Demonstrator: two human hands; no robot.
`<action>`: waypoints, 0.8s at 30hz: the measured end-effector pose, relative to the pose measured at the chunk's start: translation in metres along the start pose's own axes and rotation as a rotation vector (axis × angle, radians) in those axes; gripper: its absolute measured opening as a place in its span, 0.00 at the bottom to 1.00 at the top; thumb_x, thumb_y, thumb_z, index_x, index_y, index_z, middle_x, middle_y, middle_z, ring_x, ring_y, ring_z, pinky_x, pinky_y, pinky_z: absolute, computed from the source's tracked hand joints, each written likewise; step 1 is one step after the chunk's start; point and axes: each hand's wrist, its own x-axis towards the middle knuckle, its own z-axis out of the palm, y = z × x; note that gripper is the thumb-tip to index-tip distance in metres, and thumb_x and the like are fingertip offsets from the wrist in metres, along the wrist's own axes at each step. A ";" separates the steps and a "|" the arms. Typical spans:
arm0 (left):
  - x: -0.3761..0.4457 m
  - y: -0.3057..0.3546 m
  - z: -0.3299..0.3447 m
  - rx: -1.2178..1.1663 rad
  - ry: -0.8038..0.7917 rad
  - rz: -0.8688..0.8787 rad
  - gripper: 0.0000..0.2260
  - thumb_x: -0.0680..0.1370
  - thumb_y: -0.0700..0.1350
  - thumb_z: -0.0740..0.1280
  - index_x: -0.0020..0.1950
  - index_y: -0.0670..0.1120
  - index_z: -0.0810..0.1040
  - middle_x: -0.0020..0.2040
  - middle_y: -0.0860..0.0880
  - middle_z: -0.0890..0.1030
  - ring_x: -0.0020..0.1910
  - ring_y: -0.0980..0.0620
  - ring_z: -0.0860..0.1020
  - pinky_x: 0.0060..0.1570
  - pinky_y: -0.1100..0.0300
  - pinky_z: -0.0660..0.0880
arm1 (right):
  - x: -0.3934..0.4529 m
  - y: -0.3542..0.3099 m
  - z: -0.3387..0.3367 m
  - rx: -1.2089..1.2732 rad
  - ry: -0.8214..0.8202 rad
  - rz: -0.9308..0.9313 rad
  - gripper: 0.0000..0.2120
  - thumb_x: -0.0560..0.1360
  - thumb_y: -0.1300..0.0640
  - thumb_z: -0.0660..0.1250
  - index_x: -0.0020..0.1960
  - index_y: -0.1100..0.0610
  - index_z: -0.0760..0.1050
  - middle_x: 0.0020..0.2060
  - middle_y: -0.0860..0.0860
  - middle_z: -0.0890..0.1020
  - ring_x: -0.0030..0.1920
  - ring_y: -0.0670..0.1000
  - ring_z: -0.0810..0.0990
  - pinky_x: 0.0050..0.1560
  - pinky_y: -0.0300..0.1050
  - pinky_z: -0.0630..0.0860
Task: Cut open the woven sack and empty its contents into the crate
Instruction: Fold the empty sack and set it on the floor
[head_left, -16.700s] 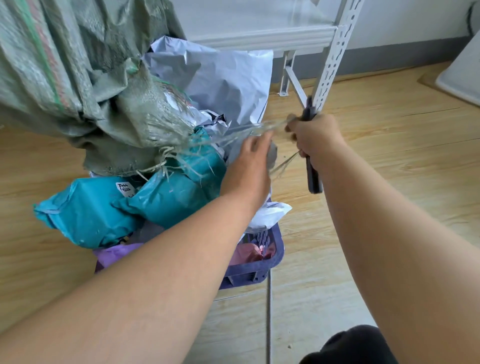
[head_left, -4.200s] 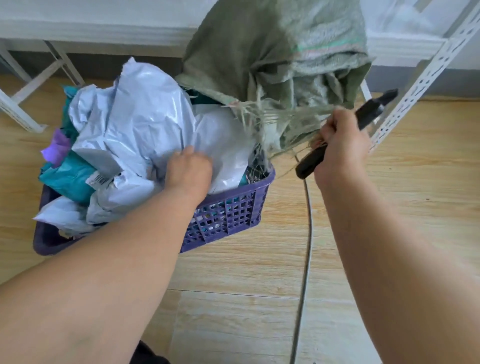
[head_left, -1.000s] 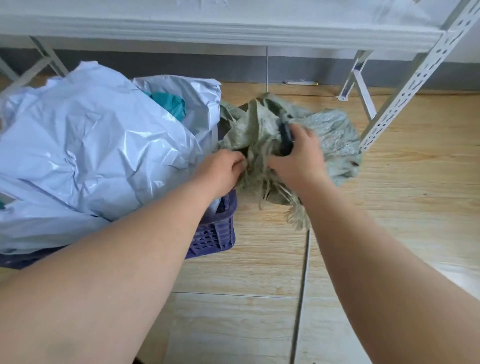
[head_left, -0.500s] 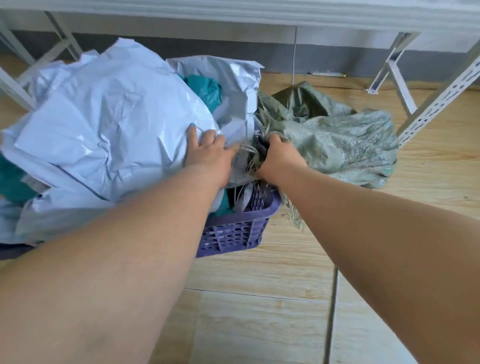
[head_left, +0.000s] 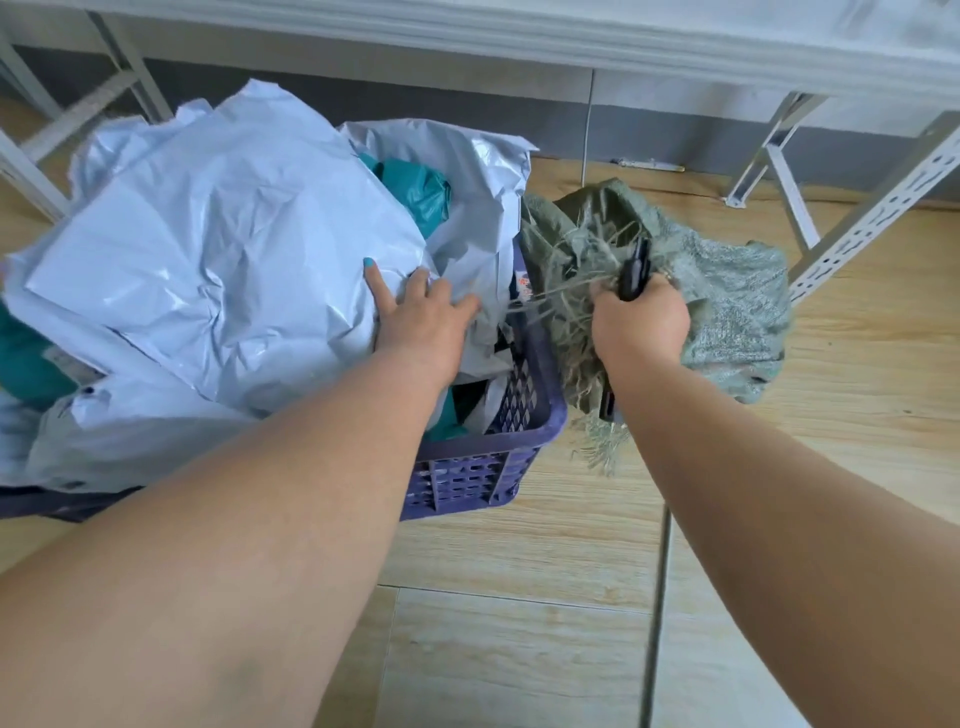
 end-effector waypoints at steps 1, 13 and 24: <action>0.000 0.000 -0.002 0.013 -0.025 -0.005 0.28 0.72 0.36 0.63 0.67 0.60 0.65 0.66 0.45 0.68 0.73 0.43 0.56 0.64 0.25 0.39 | 0.001 0.000 -0.003 0.072 0.023 0.035 0.07 0.77 0.51 0.67 0.43 0.52 0.71 0.35 0.46 0.75 0.33 0.46 0.75 0.29 0.39 0.68; -0.004 0.012 -0.008 0.227 -0.138 -0.102 0.31 0.71 0.43 0.65 0.73 0.58 0.62 0.75 0.46 0.60 0.76 0.42 0.47 0.66 0.28 0.38 | 0.017 -0.001 -0.050 0.496 0.279 0.234 0.07 0.76 0.52 0.66 0.41 0.48 0.70 0.41 0.48 0.79 0.37 0.49 0.77 0.36 0.45 0.74; -0.008 0.076 -0.009 -0.347 0.131 0.281 0.21 0.77 0.53 0.63 0.70 0.54 0.68 0.68 0.53 0.68 0.70 0.48 0.64 0.67 0.43 0.63 | 0.017 0.006 -0.078 0.505 0.161 0.242 0.09 0.75 0.45 0.67 0.40 0.47 0.71 0.40 0.48 0.79 0.40 0.48 0.77 0.34 0.43 0.70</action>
